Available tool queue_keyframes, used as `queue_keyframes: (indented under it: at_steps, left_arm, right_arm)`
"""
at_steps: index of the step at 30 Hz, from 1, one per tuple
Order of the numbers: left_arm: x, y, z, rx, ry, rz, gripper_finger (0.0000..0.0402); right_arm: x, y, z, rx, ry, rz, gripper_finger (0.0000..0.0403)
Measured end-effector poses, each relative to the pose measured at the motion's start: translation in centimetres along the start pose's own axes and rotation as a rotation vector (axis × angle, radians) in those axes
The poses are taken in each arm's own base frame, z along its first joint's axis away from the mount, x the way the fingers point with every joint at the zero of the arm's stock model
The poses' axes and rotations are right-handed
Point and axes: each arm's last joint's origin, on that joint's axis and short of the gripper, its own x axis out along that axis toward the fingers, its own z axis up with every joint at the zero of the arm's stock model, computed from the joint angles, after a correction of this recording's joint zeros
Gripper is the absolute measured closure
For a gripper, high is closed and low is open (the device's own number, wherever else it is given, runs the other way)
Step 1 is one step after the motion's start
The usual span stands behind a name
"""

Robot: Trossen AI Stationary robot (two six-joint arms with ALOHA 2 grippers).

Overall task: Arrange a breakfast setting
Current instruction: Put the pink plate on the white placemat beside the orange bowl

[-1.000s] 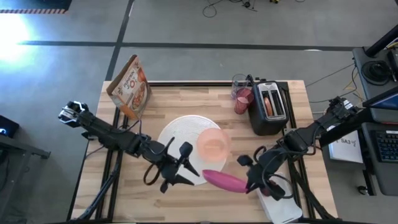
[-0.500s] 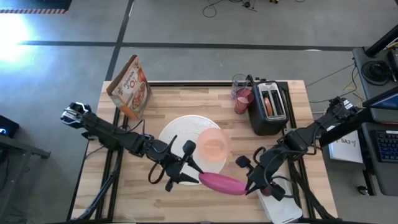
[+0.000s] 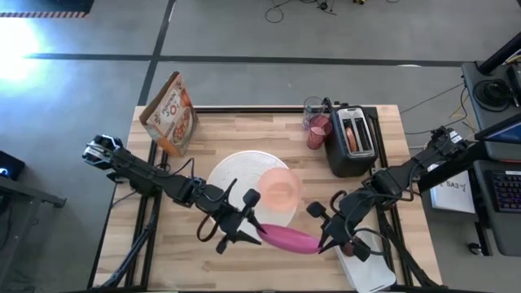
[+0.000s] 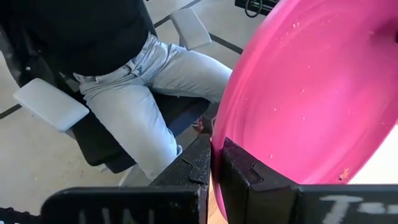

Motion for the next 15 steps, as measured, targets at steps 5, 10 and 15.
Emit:
queue_keyframes:
  at_steps: [5, 10, 15]
  left_arm:
    - [0.09, -0.1, -0.05, -0.125, -0.009, -0.037, 0.0359]
    - [0.09, -0.37, 0.04, -0.242, -0.023, -0.114, 0.0389]
    - [0.09, -0.72, 0.26, -0.253, -0.039, -0.158, 0.0398]
  right_arm:
    - [0.01, -0.01, 0.0, 0.002, 0.0, 0.0, 0.0392]
    - [-0.03, -0.22, 0.15, 0.047, -0.016, -0.018, 0.0388]
    - [-0.09, -0.56, 0.56, 0.095, -0.061, -0.096, 0.0364]
